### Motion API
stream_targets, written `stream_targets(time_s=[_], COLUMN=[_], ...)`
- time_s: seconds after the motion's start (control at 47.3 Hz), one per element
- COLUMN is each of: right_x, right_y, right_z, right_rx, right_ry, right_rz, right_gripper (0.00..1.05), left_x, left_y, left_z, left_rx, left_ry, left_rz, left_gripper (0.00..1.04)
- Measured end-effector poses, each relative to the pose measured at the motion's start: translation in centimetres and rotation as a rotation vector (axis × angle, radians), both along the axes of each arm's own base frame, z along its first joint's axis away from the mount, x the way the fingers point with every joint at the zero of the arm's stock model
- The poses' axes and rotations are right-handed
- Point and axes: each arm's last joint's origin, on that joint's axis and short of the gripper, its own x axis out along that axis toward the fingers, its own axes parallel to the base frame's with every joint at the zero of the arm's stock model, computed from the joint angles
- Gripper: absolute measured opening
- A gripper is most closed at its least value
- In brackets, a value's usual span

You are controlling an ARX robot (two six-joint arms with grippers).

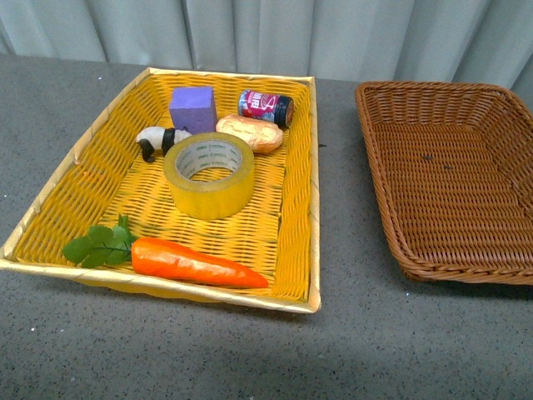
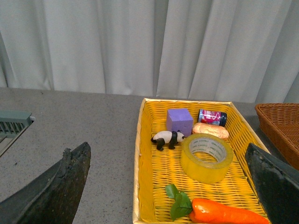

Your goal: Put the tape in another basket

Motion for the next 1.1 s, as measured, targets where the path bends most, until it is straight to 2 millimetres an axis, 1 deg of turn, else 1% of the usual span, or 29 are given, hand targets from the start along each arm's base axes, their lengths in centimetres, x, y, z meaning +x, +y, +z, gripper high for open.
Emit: stream_targets(time_s=[0.846, 0.867, 0.909, 0.951, 0.993, 1.057, 1.099], right_x=[0.0, 0.0, 0.0, 0.0, 0.0, 0.0, 0.0], right_y=[0.0, 0.0, 0.0, 0.0, 0.0, 0.0, 0.0], right_z=[0.0, 0.0, 0.0, 0.0, 0.0, 0.0, 0.0], right_rx=[0.0, 0.0, 0.0, 0.0, 0.0, 0.0, 0.0], right_ry=[0.0, 0.0, 0.0, 0.0, -0.001, -0.001, -0.002], right_rz=[0.0, 0.0, 0.0, 0.0, 0.0, 0.0, 0.0], right_gripper=[0.96, 0.96, 0.96, 0.96, 0.96, 0.96, 0.96], left_x=[0.0, 0.0, 0.1, 0.5, 1.0, 2.1, 3.4], left_y=[0.0, 0.0, 0.0, -0.1, -0.3, -0.4, -0.6], left_z=[0.0, 0.0, -0.3, -0.8, -1.1, -0.9, -0.1], left_rx=[0.0, -0.002, -0.056, -0.081, -0.104, -0.143, -0.182], left_ry=[0.0, 0.007, 0.146, 0.246, 0.295, 0.327, 0.316], left_rz=[0.0, 0.009, 0.099, 0.149, 0.143, 0.143, 0.135], left_gripper=[0.98, 0.98, 0.98, 0.98, 0.98, 0.98, 0.98])
